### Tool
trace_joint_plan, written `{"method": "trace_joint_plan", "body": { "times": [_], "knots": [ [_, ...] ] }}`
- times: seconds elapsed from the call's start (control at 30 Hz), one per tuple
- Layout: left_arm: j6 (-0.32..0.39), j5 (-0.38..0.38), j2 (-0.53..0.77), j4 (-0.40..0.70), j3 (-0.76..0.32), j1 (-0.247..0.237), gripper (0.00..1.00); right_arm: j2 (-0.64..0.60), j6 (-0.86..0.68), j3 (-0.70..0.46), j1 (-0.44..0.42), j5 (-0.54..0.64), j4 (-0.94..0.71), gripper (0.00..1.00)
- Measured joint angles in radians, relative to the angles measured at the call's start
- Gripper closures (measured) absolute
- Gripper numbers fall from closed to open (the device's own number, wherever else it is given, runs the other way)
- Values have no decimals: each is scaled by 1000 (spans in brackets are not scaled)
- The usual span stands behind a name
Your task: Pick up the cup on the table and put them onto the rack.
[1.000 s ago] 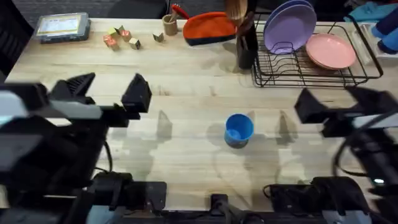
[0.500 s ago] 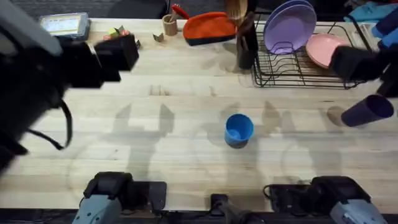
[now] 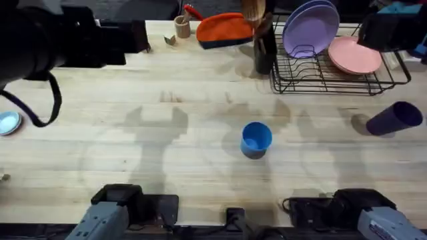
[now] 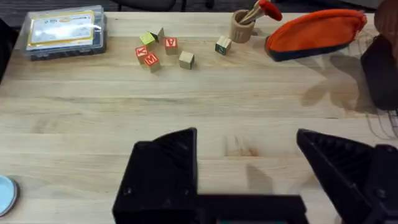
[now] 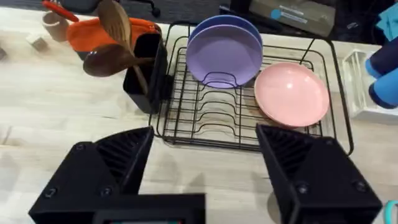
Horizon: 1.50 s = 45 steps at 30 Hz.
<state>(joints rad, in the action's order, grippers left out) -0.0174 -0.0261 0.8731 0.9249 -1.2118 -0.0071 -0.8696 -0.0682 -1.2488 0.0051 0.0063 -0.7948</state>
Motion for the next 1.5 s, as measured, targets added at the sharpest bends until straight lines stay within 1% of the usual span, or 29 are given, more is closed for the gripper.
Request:
{"method": "trace_joint_plan", "body": {
  "times": [0.2, 0.27, 0.37, 0.4, 0.43, 0.47, 0.73, 0.9, 1.07, 1.17, 1.5],
  "knots": [
    [0, 0, 0, 0, 0, 0, 8, 0, 79, 0, 0, -2, -4, 5],
    [0, 0, 0, 0, 0, 0, 8, 0, 105, 0, 0, -20, -19, 5],
    [0, 0, 0, 0, 0, 0, 7, 0, 110, 0, 0, -73, -76, 5],
    [0, 0, 0, 0, 0, 0, 7, -11, 66, -2, 14, -188, -184, 5],
    [0, 0, 0, 0, 0, 0, 7, -14, 61, -2, 23, -195, -189, 5],
    [0, 0, 0, 0, 0, 0, 7, -19, 41, -2, 53, -212, -199, 6],
    [0, 0, 0, 0, 0, 0, 7, -34, -11, -4, 120, -221, -219, 6],
    [0, 0, 0, 0, 0, 0, 7, -101, -68, -13, 180, -221, -335, 5],
    [0, 0, 0, 0, 0, 0, 7, -172, -100, -13, 229, -222, -342, 6],
    [0, 0, 0, 1, 0, 0, 7, -210, -84, -13, 260, -225, -343, 6],
    [0, 0, 0, 16, 0, 0, 7, -278, -59, -13, 264, -225, -370, 5]
  ]
}}
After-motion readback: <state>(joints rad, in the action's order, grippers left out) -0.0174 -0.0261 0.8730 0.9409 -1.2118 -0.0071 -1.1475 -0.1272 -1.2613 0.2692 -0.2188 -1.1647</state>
